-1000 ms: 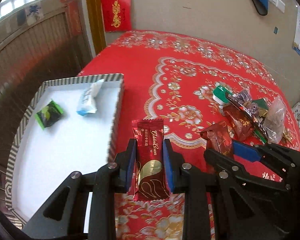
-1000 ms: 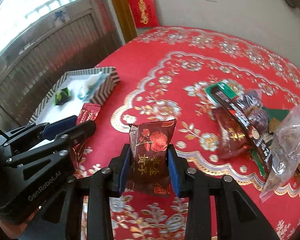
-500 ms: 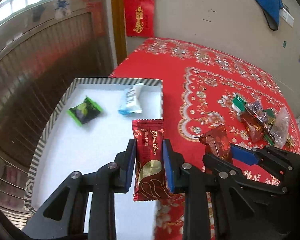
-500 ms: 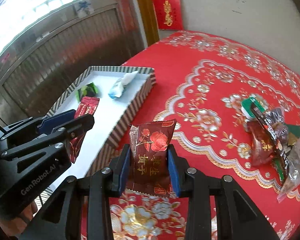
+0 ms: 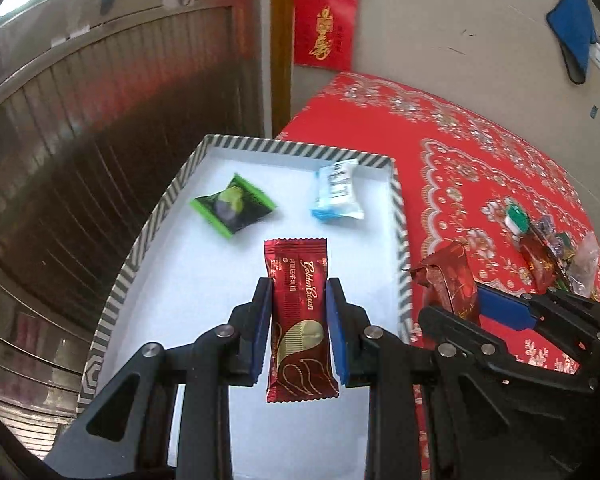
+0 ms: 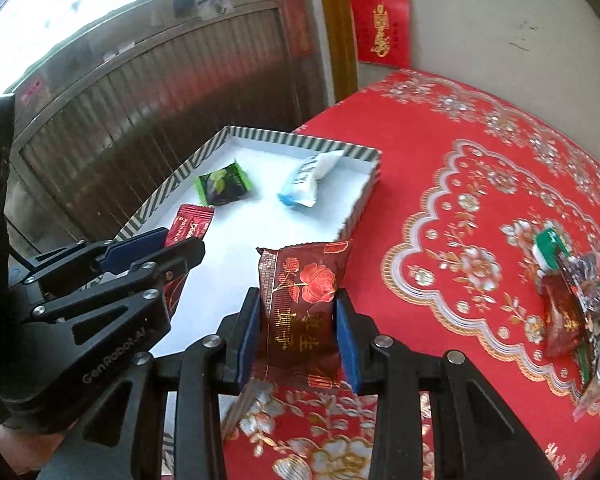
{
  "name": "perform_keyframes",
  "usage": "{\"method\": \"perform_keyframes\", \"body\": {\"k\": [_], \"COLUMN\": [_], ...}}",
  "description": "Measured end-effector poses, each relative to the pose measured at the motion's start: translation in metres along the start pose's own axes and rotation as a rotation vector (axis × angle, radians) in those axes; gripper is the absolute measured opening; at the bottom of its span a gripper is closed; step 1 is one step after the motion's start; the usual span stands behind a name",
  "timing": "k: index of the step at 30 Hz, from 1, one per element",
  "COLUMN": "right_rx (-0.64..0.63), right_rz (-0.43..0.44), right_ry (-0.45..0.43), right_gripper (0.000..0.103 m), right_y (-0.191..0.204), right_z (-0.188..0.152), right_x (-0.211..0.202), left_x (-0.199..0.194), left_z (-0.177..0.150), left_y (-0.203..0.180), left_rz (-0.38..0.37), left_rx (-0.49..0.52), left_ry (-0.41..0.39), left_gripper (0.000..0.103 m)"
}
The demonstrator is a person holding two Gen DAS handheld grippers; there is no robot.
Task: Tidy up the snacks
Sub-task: 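Carry both snacks over the white tray and open both grippers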
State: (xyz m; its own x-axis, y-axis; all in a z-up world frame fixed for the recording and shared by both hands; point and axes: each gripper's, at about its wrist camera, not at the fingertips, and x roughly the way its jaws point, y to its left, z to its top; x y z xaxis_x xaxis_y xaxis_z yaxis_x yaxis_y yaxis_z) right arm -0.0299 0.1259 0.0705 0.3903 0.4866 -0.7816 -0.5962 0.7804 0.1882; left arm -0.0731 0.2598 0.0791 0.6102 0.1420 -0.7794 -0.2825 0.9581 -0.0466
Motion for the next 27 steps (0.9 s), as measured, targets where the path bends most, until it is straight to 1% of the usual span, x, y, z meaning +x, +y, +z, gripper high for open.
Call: {"method": "perform_keyframes", "body": {"k": [6, 10, 16, 19, 23, 27], "right_rx": [-0.020, -0.044, -0.067, -0.080, -0.078, -0.090], "right_rz": [0.012, 0.001, -0.003, -0.013, -0.014, -0.031], "right_ry": [0.012, 0.024, 0.073, 0.094, 0.105, 0.112], "right_gripper": [0.036, 0.036, 0.036, 0.036, 0.036, 0.037], "right_y": [0.017, 0.026, 0.030, 0.033, 0.032, 0.033], "right_z": [0.009, 0.017, 0.027, 0.029, 0.031, 0.032], "right_x": [0.010, 0.020, 0.047, 0.059, 0.070, 0.079], "left_x": [0.010, 0.020, 0.042, 0.050, 0.060, 0.073], "left_z": [0.000, 0.003, 0.008, 0.009, 0.012, 0.014], "left_y": [0.020, 0.033, 0.050, 0.057, 0.058, 0.058], "left_rz": [0.015, 0.023, 0.046, 0.064, 0.073, 0.083], "left_rx": [-0.022, -0.041, -0.062, -0.074, -0.071, -0.066], "left_ry": [0.020, 0.037, 0.083, 0.094, 0.112, 0.149], "left_gripper": [0.029, 0.029, 0.029, 0.029, 0.029, 0.030]}}
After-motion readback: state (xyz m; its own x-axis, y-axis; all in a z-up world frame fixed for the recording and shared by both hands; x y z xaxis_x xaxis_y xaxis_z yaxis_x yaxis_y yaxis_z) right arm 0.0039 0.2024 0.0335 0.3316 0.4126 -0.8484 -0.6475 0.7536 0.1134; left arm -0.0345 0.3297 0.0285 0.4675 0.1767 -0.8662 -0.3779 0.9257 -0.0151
